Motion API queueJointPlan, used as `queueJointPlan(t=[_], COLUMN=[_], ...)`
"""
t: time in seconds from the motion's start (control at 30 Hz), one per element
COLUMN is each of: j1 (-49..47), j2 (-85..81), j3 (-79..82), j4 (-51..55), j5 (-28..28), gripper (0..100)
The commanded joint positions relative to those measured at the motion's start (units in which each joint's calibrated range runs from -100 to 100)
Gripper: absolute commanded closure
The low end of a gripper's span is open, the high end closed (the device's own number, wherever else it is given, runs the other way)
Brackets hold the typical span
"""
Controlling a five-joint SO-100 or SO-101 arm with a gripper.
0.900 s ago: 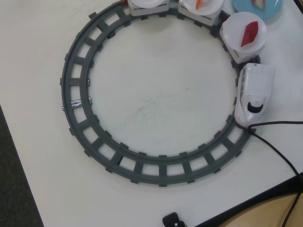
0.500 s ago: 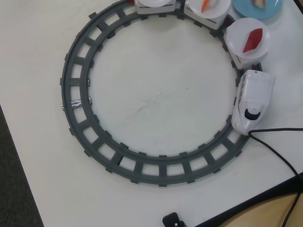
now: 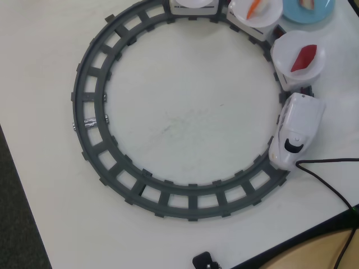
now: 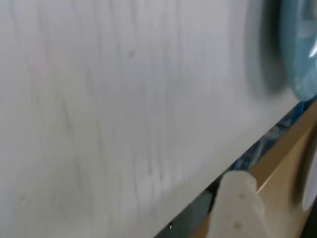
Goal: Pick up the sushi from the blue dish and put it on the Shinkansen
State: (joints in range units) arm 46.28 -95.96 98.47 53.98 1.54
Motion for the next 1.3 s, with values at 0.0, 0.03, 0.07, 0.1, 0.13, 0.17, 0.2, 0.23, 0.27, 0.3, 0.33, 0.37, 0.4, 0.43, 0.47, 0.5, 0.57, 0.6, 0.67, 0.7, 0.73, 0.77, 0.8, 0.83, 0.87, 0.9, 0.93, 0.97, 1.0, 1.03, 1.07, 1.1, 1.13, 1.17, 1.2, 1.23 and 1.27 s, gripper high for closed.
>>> queueJointPlan(t=[0.0,0.03,0.07,0.1,0.13,0.17,0.2,0.23,0.27,0.3,0.33,0.37,0.4,0.43,0.47,0.5,0.57,0.6,0.67,0.7,0.73,0.77,0.8,0.83,0.87,0.9,0.93,0.97,1.0,1.03,1.07,1.1,1.13,1.17,1.2,1.23,1.27], j1=[-0.77,-0.77,-0.77,-0.77,-0.77,-0.77,-0.68,-0.15,0.55,1.26,1.61,1.96,2.05,1.96,1.79,1.61,1.35,1.35,1.35,1.43,1.52,1.43,1.35,1.26,0.99,0.38,0.11,-0.06,-0.24,-0.33,-0.68,-1.12,-1.38,-1.56,-1.74,-1.74,-1.74], j2=[7.06,10.82,15.25,19.84,24.85,29.86,34.79,39.80,44.73,49.49,53.58,57.59,61.09,64.27,67.11,69.95,74.96,77.80,84.31,87.57,90.82,93.49,96.50,99.17,101.76,104.27,106.35,108.44,110.28,111.70,113.12,114.37,115.79,117.13,118.30,119.72,121.47], j3=[-5.47,-7.80,-11.22,-14.72,-18.94,-23.33,-27.91,-32.58,-37.52,-42.19,-47.12,-52.15,-57.09,-62.29,-67.23,-71.99,-80.43,-84.47,-92.54,-96.67,-100.62,-104.03,-107.80,-111.13,-114.45,-117.50,-119.83,-122.35,-124.50,-125.76,-127.28,-128.63,-130.07,-131.77,-133.30,-134.91,-136.44], j4=[-0.88,-0.96,-1.31,-1.39,-1.56,-1.48,-1.22,-0.96,-0.79,-0.37,-0.02,0.06,0.23,0.83,1.60,2.37,4.00,5.20,7.85,9.56,11.36,13.16,15.55,18.21,21.03,23.34,25.31,27.28,28.99,29.93,30.87,31.21,31.30,31.30,31.30,31.30,31.30], j5=[5.43,6.27,6.59,6.59,6.59,6.59,6.59,6.64,6.64,6.95,7.11,7.16,7.37,8.26,9.42,10.73,13.51,14.61,15.97,16.39,16.76,17.55,18.49,19.64,21.11,22.58,23.89,24.99,26.04,27.14,28.09,28.71,29.03,29.13,29.13,29.08,29.03], gripper=[54,54,54,54,54,54,54,54,54,54,54,54,54,54,54,54,54,54,54,54,54,54,54,54,54,54,54,54,54,54,54,54,54,54,54,54,54])
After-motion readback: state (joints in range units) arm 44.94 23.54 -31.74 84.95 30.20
